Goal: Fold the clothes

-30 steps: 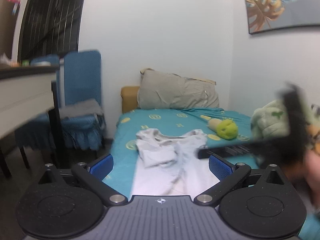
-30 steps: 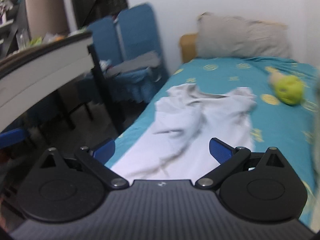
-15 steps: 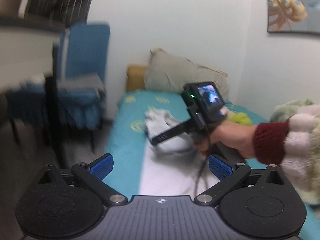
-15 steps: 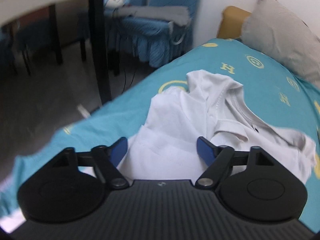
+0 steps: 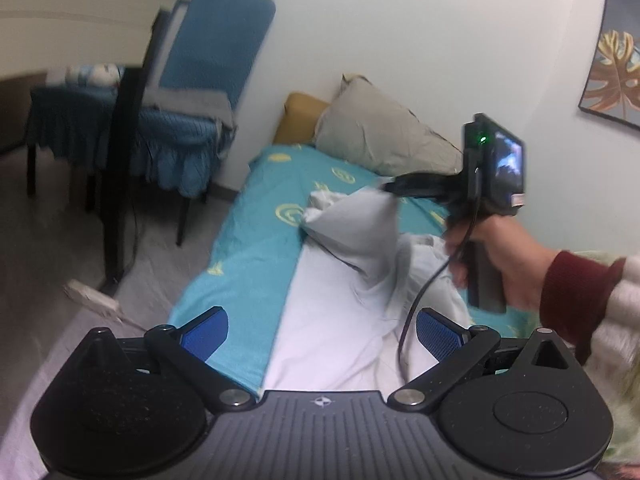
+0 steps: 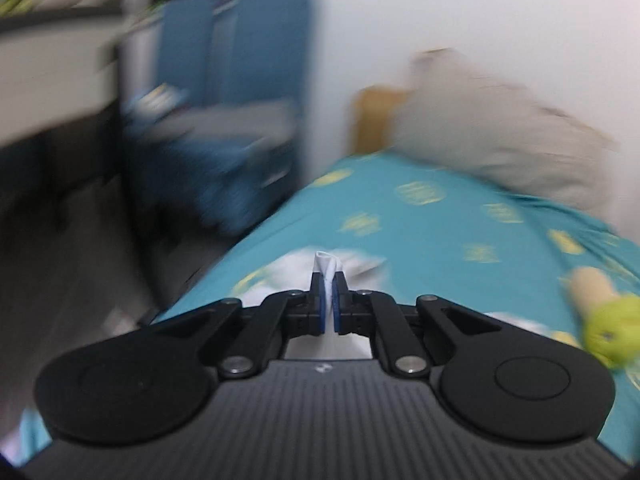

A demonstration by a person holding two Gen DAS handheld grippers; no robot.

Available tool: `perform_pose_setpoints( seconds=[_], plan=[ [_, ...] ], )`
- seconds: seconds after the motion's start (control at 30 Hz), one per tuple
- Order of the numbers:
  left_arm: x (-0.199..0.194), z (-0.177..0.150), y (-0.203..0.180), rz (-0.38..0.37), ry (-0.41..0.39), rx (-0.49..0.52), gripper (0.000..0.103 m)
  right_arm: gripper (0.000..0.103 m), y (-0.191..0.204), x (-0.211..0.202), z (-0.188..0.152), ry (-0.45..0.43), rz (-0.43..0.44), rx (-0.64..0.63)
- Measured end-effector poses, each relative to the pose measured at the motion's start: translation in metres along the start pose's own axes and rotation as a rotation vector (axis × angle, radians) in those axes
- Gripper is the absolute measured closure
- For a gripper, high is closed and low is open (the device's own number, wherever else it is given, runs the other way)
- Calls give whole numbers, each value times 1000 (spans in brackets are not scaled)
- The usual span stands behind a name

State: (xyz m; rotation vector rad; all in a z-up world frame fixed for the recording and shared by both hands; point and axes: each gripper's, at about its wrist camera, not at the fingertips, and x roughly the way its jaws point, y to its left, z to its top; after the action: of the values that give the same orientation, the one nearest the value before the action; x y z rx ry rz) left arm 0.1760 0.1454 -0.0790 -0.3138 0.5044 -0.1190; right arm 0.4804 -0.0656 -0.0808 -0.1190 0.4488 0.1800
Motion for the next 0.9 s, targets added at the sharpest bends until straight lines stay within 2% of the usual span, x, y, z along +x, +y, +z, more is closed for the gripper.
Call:
perform_pose_setpoints(
  seconds=[0.1, 0.2, 0.27, 0.37, 0.5, 0.67, 0.9],
  plan=[
    [-6, 0, 0, 28, -44, -2, 2, 97, -35, 6, 2, -36, -188, 152],
    [-3, 1, 1, 37, -51, -16, 2, 97, -74, 20, -13, 14, -344, 332],
    [2, 1, 0, 45, -44, -15, 2, 97, -98, 28, -29, 54, -377, 431],
    [12, -2, -3, 66, -33, 14, 2, 97, -114, 38, -48, 102, -410, 446],
    [23, -8, -9, 86, -12, 50, 2, 97, -125, 28, -57, 96, -363, 471],
    [22, -11, -23, 103, -35, 138, 2, 97, -114, -14, -54, 83, -281, 393],
    [1, -15, -32, 88, -67, 149, 2, 96, -76, -141, -54, 59, -115, 385]
  ],
)
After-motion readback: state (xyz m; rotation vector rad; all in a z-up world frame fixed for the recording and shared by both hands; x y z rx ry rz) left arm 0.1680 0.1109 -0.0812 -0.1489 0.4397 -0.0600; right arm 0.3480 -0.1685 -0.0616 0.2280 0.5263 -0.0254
